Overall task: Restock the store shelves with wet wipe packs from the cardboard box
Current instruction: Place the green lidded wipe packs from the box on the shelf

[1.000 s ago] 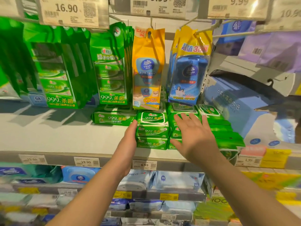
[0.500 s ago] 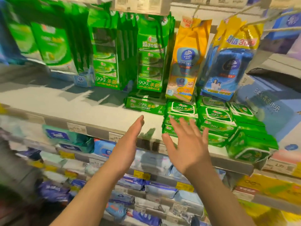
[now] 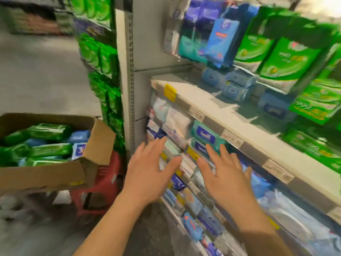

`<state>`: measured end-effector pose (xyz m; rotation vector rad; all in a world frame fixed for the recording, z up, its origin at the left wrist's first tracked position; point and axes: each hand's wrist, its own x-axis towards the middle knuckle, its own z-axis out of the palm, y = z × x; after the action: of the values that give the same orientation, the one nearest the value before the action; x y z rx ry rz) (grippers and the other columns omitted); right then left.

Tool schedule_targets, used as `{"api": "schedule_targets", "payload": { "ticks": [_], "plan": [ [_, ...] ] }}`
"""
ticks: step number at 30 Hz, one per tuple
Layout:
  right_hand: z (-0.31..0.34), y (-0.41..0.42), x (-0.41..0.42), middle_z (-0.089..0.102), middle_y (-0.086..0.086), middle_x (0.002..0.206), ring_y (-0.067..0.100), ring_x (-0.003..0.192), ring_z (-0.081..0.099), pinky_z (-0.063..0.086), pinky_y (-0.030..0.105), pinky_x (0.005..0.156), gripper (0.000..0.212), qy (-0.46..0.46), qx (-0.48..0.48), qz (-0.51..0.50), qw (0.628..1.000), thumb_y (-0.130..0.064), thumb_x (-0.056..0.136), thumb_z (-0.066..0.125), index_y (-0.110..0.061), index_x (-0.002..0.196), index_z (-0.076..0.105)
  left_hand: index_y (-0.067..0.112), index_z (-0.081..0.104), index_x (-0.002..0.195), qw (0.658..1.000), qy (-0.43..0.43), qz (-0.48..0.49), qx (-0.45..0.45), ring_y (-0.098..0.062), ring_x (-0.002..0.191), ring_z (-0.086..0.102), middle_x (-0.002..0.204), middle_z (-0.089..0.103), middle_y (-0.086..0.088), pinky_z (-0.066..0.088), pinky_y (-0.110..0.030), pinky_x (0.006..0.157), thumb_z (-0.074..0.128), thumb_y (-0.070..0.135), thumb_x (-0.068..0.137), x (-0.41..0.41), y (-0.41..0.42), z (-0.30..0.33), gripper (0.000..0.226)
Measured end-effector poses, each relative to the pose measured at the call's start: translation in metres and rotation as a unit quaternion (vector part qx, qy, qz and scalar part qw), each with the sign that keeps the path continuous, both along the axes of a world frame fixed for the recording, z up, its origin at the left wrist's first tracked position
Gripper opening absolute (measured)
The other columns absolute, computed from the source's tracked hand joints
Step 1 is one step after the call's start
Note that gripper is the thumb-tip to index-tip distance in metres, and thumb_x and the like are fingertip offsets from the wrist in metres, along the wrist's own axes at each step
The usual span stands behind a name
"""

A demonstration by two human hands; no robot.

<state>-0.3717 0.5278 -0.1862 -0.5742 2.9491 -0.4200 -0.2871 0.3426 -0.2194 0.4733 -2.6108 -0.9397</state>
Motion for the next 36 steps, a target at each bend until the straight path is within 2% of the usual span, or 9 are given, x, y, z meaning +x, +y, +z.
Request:
{"api": "schedule_targets", "payload": {
  "ticks": [5, 8, 12, 15, 19, 22, 27, 33, 36],
  "plan": [
    [-0.017, -0.118, 0.033, 0.002, -0.009, 0.172, 0.024, 0.159, 0.004, 0.009, 0.067, 0.122, 0.068, -0.024, -0.006, 0.120, 0.992, -0.075, 0.096, 0.020, -0.051, 0.159, 0.011, 0.035, 0.025, 0.159, 0.989, -0.053, 0.137, -0.010, -0.020, 0.153, 0.020, 0.165, 0.028, 0.008, 0.017, -0.040, 0.126, -0.003, 0.100, 0.067, 0.069, -0.096, -0.030, 0.117],
    [-0.032, -0.175, 0.048, 0.004, -0.006, 0.172, 0.022, 0.159, 0.006, 0.014, 0.065, 0.122, 0.081, -0.041, -0.018, 0.180, 0.983, -0.086, 0.083, 0.009, -0.055, 0.157, 0.007, 0.030, 0.032, 0.158, 0.981, -0.057, 0.187, 0.006, -0.014, 0.149, 0.023, 0.163, 0.032, 0.009, 0.017, -0.034, 0.125, 0.012, 0.090, 0.077, 0.104, -0.136, -0.042, 0.103],
    [-0.050, -0.242, 0.057, 0.005, -0.003, 0.172, 0.024, 0.159, 0.006, 0.015, 0.063, 0.123, 0.076, -0.080, -0.009, 0.245, 0.966, -0.083, 0.089, 0.017, -0.053, 0.158, 0.009, 0.033, 0.037, 0.154, 0.964, -0.066, 0.256, 0.041, -0.017, 0.144, 0.031, 0.157, 0.038, 0.011, 0.027, -0.039, 0.120, 0.022, 0.086, 0.078, 0.139, -0.185, -0.058, 0.094],
    [-0.063, -0.288, 0.059, 0.010, -0.002, 0.172, 0.025, 0.158, 0.010, 0.017, 0.062, 0.122, 0.085, -0.095, -0.027, 0.282, 0.954, -0.089, 0.079, 0.011, -0.054, 0.157, 0.011, 0.037, 0.036, 0.154, 0.952, -0.076, 0.286, 0.078, -0.013, 0.144, 0.030, 0.156, 0.037, 0.014, 0.029, -0.039, 0.118, 0.023, 0.087, 0.077, 0.156, -0.219, -0.071, 0.092],
    [-0.076, -0.351, 0.048, 0.011, -0.005, 0.171, 0.023, 0.158, 0.010, 0.010, 0.065, 0.123, 0.070, -0.125, -0.029, 0.310, 0.942, -0.079, 0.092, 0.025, -0.053, 0.157, 0.017, 0.041, 0.037, 0.152, 0.935, -0.086, 0.322, 0.122, -0.013, 0.144, 0.031, 0.155, 0.038, 0.016, 0.032, -0.042, 0.118, 0.027, 0.088, 0.077, 0.163, -0.268, -0.088, 0.089],
    [-0.082, -0.400, 0.031, 0.014, -0.005, 0.171, 0.020, 0.156, 0.014, 0.012, 0.067, 0.119, 0.064, -0.120, -0.039, 0.328, 0.936, -0.070, 0.099, 0.032, -0.049, 0.158, 0.021, 0.043, 0.036, 0.152, 0.927, -0.096, 0.333, 0.145, -0.011, 0.145, 0.030, 0.155, 0.036, 0.017, 0.032, -0.042, 0.118, 0.026, 0.091, 0.074, 0.157, -0.310, -0.090, 0.092],
    [-0.088, -0.481, 0.000, 0.021, -0.005, 0.169, 0.018, 0.156, 0.017, 0.015, 0.066, 0.119, 0.067, -0.147, -0.066, 0.354, 0.921, -0.073, 0.096, 0.028, -0.050, 0.158, 0.021, 0.041, 0.040, 0.150, 0.909, -0.102, 0.378, 0.146, -0.011, 0.140, 0.037, 0.152, 0.042, 0.013, 0.035, -0.042, 0.116, 0.018, 0.105, 0.062, 0.140, -0.385, -0.074, 0.111],
    [-0.103, -0.568, -0.016, 0.025, -0.008, 0.168, 0.016, 0.156, 0.018, 0.021, 0.061, 0.121, 0.086, -0.153, -0.053, 0.402, 0.901, -0.088, 0.081, 0.012, -0.049, 0.158, 0.018, 0.043, 0.037, 0.153, 0.888, -0.108, 0.416, 0.162, -0.012, 0.142, 0.036, 0.155, 0.039, 0.013, 0.033, -0.040, 0.117, 0.024, 0.096, 0.074, 0.136, -0.449, -0.070, 0.096],
    [-0.108, -0.605, -0.015, 0.018, -0.010, 0.169, 0.017, 0.157, 0.014, 0.018, 0.059, 0.123, 0.075, -0.194, -0.026, 0.430, 0.882, -0.081, 0.091, 0.023, -0.050, 0.159, 0.011, 0.041, 0.039, 0.153, 0.876, -0.112, 0.434, 0.179, -0.012, 0.141, 0.038, 0.153, 0.042, 0.011, 0.032, -0.037, 0.113, 0.024, 0.094, 0.076, 0.143, -0.473, -0.074, 0.095]
  ]
}}
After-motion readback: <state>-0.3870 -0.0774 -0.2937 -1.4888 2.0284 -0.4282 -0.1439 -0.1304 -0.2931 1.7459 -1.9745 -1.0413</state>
